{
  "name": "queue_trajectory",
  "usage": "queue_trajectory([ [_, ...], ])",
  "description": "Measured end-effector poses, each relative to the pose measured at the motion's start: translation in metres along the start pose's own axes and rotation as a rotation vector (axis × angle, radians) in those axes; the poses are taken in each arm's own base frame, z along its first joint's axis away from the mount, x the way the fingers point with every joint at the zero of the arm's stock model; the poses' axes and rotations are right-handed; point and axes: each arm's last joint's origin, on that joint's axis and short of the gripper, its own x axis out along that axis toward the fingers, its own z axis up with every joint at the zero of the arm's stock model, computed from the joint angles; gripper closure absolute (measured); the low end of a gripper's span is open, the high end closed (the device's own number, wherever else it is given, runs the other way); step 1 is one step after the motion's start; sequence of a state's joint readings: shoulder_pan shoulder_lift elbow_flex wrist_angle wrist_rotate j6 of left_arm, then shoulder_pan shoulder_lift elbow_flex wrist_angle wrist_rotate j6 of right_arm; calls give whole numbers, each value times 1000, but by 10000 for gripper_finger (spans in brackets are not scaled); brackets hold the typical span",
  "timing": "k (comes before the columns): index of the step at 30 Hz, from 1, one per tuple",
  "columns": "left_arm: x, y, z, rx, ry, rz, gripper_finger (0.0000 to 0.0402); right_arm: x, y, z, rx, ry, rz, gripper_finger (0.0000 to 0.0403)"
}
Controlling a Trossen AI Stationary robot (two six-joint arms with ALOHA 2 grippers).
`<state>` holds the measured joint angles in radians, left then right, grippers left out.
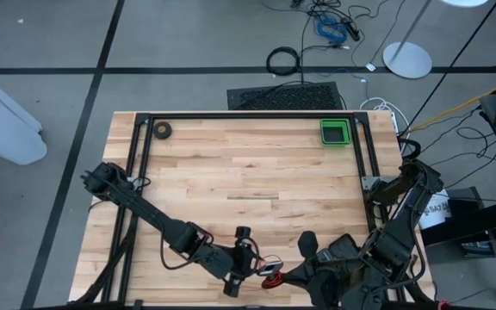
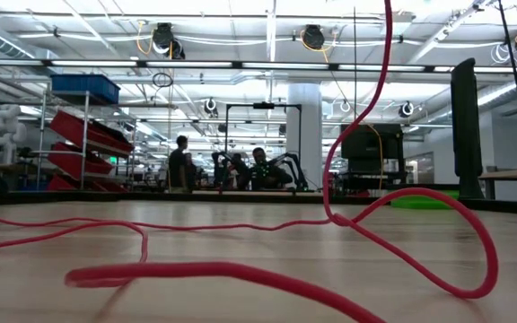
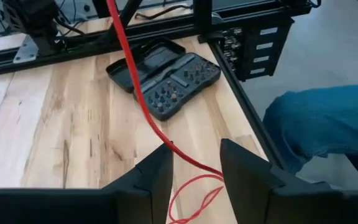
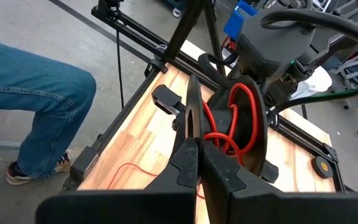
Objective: Coil cords
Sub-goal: Uncoil the red wire on the black spool
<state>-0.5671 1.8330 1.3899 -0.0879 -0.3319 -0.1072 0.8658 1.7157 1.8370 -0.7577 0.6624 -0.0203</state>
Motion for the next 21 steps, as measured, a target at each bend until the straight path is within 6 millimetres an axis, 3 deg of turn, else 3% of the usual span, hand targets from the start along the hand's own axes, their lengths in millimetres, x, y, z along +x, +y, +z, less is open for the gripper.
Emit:
queue_trajectory([
  [21,0,0,0,-16,1,22,263,0,0,-1,3,9,0,403],
])
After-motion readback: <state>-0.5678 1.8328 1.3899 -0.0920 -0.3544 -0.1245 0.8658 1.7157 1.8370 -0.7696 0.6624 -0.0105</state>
